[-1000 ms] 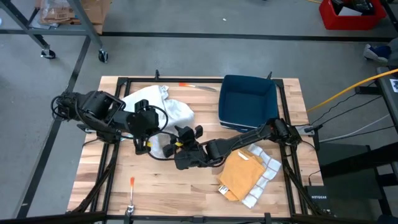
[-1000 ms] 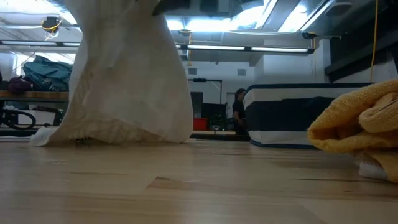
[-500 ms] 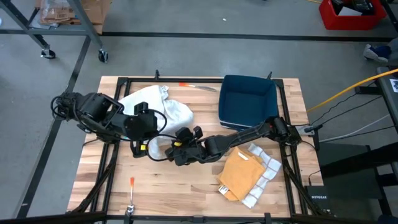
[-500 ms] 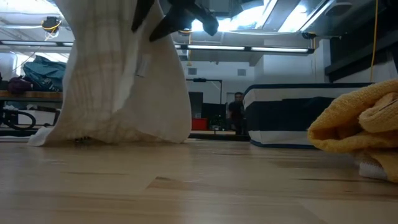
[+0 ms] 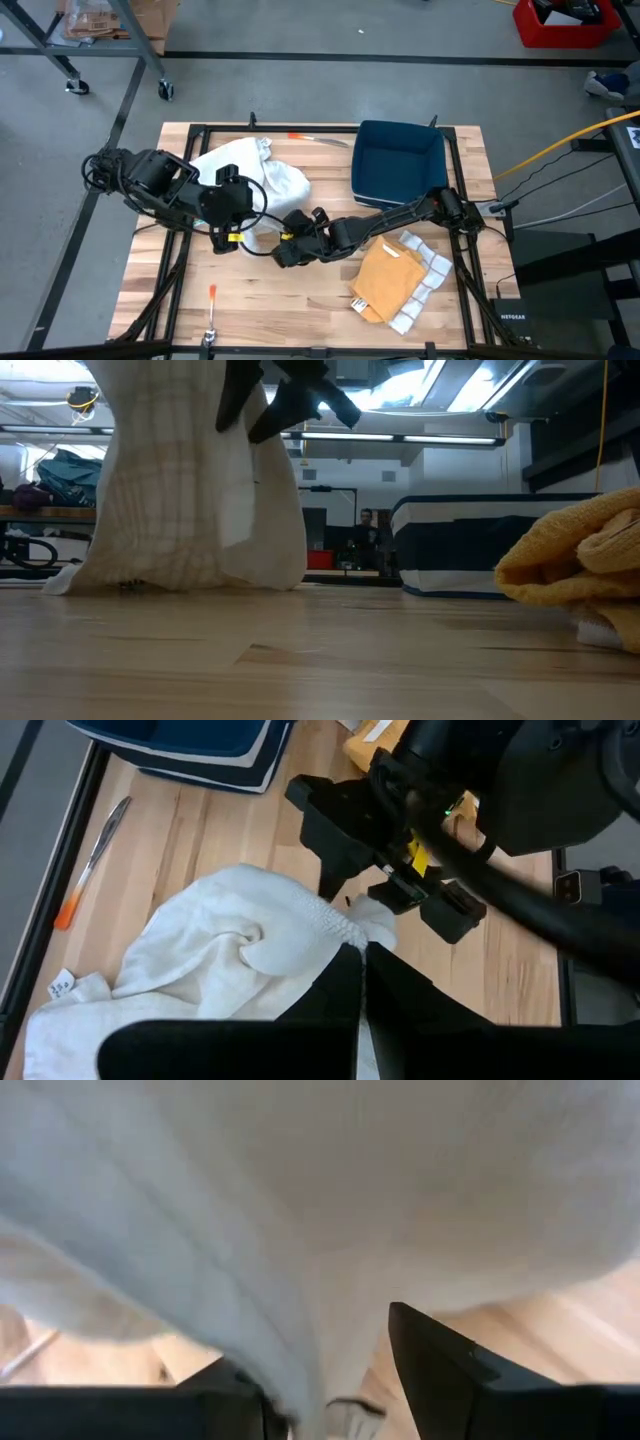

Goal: Fold towel
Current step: Fold the white-and-gray checkered towel

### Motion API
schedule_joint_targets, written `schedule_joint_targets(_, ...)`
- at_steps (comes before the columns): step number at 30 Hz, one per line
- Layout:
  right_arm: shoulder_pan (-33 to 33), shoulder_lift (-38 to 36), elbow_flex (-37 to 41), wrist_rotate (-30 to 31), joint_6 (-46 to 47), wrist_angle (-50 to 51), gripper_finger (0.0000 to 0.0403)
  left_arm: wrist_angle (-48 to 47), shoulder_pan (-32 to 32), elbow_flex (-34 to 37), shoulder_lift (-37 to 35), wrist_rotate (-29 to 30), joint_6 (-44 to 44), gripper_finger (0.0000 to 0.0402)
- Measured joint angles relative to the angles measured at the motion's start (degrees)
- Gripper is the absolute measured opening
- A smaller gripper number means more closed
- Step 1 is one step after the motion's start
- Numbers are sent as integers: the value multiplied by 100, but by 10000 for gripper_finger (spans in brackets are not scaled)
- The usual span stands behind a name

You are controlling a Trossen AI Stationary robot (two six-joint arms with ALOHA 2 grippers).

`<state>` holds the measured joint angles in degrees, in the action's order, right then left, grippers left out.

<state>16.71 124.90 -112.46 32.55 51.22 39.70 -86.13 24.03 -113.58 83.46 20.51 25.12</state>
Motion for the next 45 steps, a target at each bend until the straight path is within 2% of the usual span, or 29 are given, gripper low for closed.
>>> schedule_joint_targets(8, 11, 6, 4, -650, -49, 373, 156, -1, -2, 0, 0, 1, 0, 0)
schedule_joint_targets(29, 13, 922, 7, -1329, -6, 32, 151, 3, -2, -2, 0, 2, 2, 0)
schedule_joint_targets(33, 13, 925, 9, -1374, -77, 30, 112, 0, -2, -2, 0, 1, 2, 0)
schedule_joint_targets(38, 13, 925, 7, -1414, -223, 21, 17, -2, -2, -2, 0, 2, 0, 0)
schedule_joint_targets(45, 13, 902, 7, -1433, -348, 48, 7, -33, -2, -2, 0, 17, -98, 0)
